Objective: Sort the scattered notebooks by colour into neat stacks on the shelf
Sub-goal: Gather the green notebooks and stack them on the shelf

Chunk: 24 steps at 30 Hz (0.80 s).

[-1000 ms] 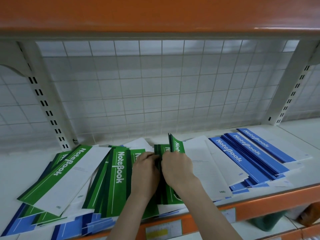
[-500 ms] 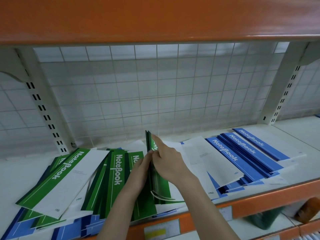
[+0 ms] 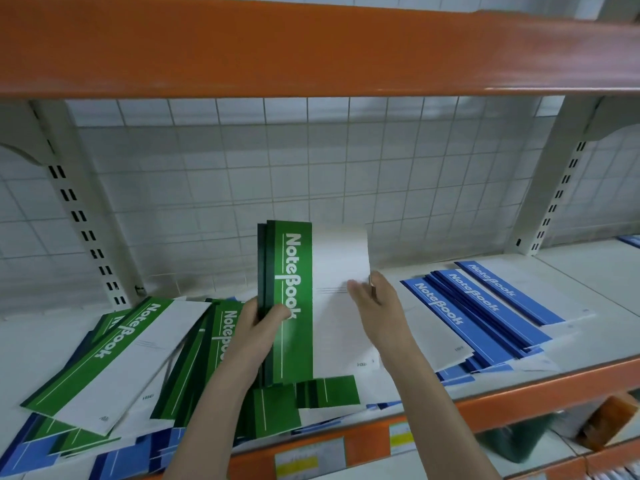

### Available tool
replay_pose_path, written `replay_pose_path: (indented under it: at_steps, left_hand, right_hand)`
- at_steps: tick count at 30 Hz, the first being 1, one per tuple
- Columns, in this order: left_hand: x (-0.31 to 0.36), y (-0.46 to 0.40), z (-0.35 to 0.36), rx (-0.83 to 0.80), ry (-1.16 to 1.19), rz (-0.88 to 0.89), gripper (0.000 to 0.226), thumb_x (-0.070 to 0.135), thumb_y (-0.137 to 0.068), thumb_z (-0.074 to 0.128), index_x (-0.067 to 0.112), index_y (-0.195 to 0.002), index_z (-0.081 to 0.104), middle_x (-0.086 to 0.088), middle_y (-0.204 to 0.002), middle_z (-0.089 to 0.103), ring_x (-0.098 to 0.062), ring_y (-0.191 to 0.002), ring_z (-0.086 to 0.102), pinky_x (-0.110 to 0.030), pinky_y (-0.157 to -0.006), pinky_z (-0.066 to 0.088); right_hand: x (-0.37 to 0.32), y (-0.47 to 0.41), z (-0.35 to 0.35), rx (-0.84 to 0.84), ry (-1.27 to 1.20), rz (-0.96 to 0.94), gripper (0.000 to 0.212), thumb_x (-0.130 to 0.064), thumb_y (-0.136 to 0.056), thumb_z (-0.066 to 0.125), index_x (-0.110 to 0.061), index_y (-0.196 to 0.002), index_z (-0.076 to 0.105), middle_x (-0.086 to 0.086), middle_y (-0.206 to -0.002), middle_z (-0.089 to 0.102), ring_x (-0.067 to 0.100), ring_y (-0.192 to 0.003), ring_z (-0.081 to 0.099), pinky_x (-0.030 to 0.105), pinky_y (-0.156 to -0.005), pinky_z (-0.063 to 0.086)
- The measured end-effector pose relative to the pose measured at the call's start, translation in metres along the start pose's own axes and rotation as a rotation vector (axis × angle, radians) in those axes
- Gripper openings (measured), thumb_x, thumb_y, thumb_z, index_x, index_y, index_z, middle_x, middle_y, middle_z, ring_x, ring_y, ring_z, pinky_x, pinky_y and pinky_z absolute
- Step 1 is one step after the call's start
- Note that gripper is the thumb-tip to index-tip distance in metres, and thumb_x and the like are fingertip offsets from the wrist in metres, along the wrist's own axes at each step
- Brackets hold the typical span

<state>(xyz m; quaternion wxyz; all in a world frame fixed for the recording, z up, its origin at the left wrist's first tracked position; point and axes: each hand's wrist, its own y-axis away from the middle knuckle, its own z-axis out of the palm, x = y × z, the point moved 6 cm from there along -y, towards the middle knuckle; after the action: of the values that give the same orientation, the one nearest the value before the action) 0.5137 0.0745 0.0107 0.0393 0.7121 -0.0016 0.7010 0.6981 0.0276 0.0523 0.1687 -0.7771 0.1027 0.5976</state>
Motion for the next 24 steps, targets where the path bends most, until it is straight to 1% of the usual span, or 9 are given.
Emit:
replay_pose_path:
  at_steps: [2,4,6,8,11,15,18,21,24]
  left_hand:
    - [0.018,0.003,0.001,-0.036,-0.047,0.121,0.022,0.044,-0.075,0.072,0.039,-0.087,0.055,0.017,-0.083,0.067,0.002,-0.076,0.063,-0.017,-0.058,0.044]
    - [0.036,0.007,0.002,-0.058,-0.097,0.240,0.041,0.060,-0.058,0.073,0.037,-0.091,0.062,0.024,-0.084,0.070,0.009,-0.076,0.064,-0.008,-0.055,0.047]
    - [0.046,0.008,0.001,-0.021,-0.094,0.285,0.052,0.062,-0.048,0.074,0.033,-0.090,0.064,0.027,-0.083,0.070,0.008,-0.075,0.065,-0.011,-0.058,0.048]
    - [0.044,0.008,0.000,0.036,-0.015,0.259,0.055,0.060,-0.041,0.075,0.032,-0.086,0.062,0.028,-0.078,0.069,0.006,-0.071,0.066,-0.020,-0.062,0.046]
    - [0.035,0.009,0.003,0.081,0.040,0.229,0.055,0.058,-0.039,0.075,0.032,-0.086,0.061,0.030,-0.076,0.068,0.009,-0.070,0.064,-0.021,-0.064,0.043]
    - [0.019,0.013,0.008,0.066,-0.007,0.228,0.048,0.054,-0.046,0.077,0.034,-0.088,0.062,0.033,-0.079,0.067,0.016,-0.073,0.061,-0.019,-0.067,0.041]
    - [0.014,0.013,0.008,0.061,-0.037,0.229,0.041,0.048,-0.051,0.077,0.034,-0.086,0.062,0.035,-0.077,0.066,0.018,-0.073,0.060,-0.012,-0.063,0.042]
    - [0.020,0.012,0.013,0.034,-0.042,0.238,0.043,0.049,-0.051,0.079,0.032,-0.088,0.065,0.031,-0.079,0.068,0.015,-0.073,0.062,-0.006,-0.058,0.045]
    - [0.022,0.009,0.026,-0.054,-0.044,0.171,0.048,0.051,-0.049,0.080,0.031,-0.090,0.065,0.027,-0.079,0.070,0.010,-0.072,0.065,-0.017,-0.063,0.044]
  right_hand:
    - [-0.006,0.000,-0.004,0.003,-0.152,-0.073,0.022,-0.018,-0.098,0.048,-0.010,-0.079,0.041,0.006,-0.073,0.038,0.017,-0.069,0.038,0.020,-0.062,0.035]
    - [-0.013,0.003,-0.005,-0.010,-0.285,-0.128,0.019,-0.015,-0.098,0.048,-0.012,-0.079,0.046,0.011,-0.079,0.042,0.020,-0.075,0.041,0.030,-0.071,0.036]
    - [-0.018,0.007,-0.005,0.002,-0.352,-0.177,0.020,-0.016,-0.097,0.049,-0.014,-0.078,0.049,0.012,-0.081,0.045,0.019,-0.077,0.043,0.033,-0.073,0.035]
    - [-0.018,0.011,-0.001,0.007,-0.376,-0.212,0.018,-0.020,-0.098,0.048,-0.018,-0.082,0.056,0.010,-0.084,0.054,0.013,-0.078,0.050,0.028,-0.074,0.040]
    - [-0.010,0.017,0.011,-0.005,-0.357,-0.232,0.019,-0.023,-0.101,0.041,-0.025,-0.096,0.059,-0.019,-0.083,0.062,-0.007,-0.080,0.055,0.009,-0.074,0.044]
    - [0.009,0.024,0.020,0.006,-0.324,-0.194,0.019,-0.021,-0.102,0.035,-0.023,-0.102,0.055,-0.028,-0.080,0.059,-0.012,-0.076,0.053,0.005,-0.063,0.043]
    - [0.019,0.026,0.021,0.004,-0.321,-0.165,0.023,-0.019,-0.103,0.033,-0.028,-0.100,0.054,-0.031,-0.087,0.063,-0.014,-0.081,0.056,0.001,-0.068,0.042]
    - [0.018,0.026,0.014,0.043,-0.271,-0.160,0.022,-0.016,-0.103,0.033,-0.020,-0.103,0.055,-0.015,-0.092,0.065,-0.001,-0.084,0.059,0.010,-0.073,0.047]
    - [0.013,0.025,-0.004,0.089,-0.171,-0.186,0.023,-0.016,-0.103,0.032,-0.013,-0.091,0.052,-0.007,-0.072,0.060,0.009,-0.061,0.053,0.027,-0.055,0.045]
